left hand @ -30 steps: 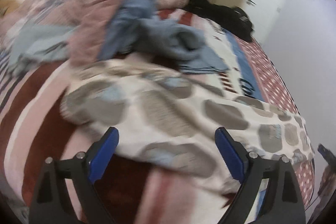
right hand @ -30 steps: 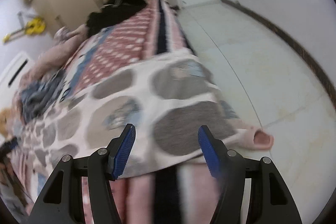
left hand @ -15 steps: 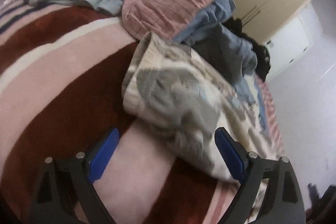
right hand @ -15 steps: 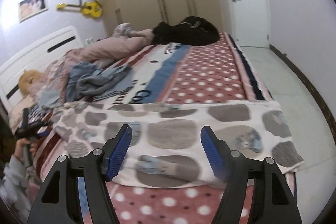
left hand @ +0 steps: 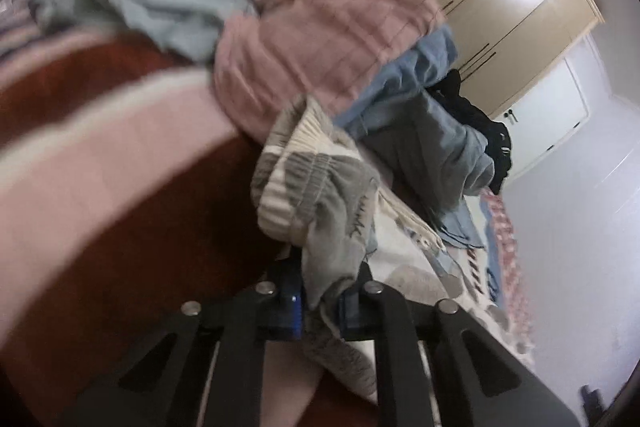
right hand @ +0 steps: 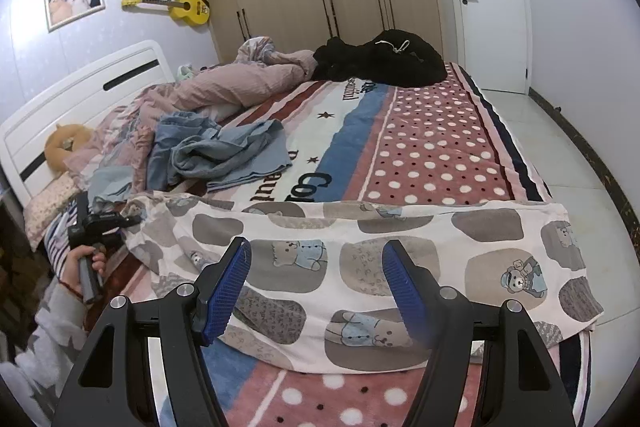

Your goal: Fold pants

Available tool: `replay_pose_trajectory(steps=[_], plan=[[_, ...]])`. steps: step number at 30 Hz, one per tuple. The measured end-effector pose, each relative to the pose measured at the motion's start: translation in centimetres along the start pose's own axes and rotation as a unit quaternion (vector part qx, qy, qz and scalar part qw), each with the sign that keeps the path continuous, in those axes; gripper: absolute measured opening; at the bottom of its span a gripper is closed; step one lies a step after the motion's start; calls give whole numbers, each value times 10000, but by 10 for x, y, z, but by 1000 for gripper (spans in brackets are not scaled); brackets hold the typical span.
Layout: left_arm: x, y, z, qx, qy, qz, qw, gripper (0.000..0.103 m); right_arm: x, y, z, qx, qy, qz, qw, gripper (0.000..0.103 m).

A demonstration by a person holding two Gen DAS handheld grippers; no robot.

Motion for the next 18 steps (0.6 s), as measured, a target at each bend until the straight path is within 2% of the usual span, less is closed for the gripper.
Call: replay_pose_trajectory(steps=[3, 7, 10, 13, 16, 18], plan=[[9, -12, -9, -127, -41, -299, 9995, 8, -1, 0, 3, 23, -37, 50, 10000, 64], [19, -17, -20, 257, 167, -107, 9995, 8, -4, 5, 7, 69, -76, 175, 9998, 64], [26, -26, -30, 284, 185, -185, 9993, 7, -7, 10, 6, 90, -90, 234, 9996, 64], [29, -31, -43, 667, 405, -36, 9969, 7, -9, 13, 5, 55, -80, 251, 9996, 64], [41, -48, -59, 782, 533, -153, 9954, 6, -11, 17, 4, 95, -96, 290, 9995, 64], [49, -56, -71, 1069, 713, -134, 9916, 6, -13, 17, 5, 85, -119, 283, 9995, 64]])
Point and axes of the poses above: each gripper's, at about its wrist camera, not at the fingertips, and z roughly the way its jaws point, y to its right, x to its top, the point moved 3 cm from there along z, roughly the way its jaws point, and after that the axes turned 10 degrees about -y, right-handed, at the moved point
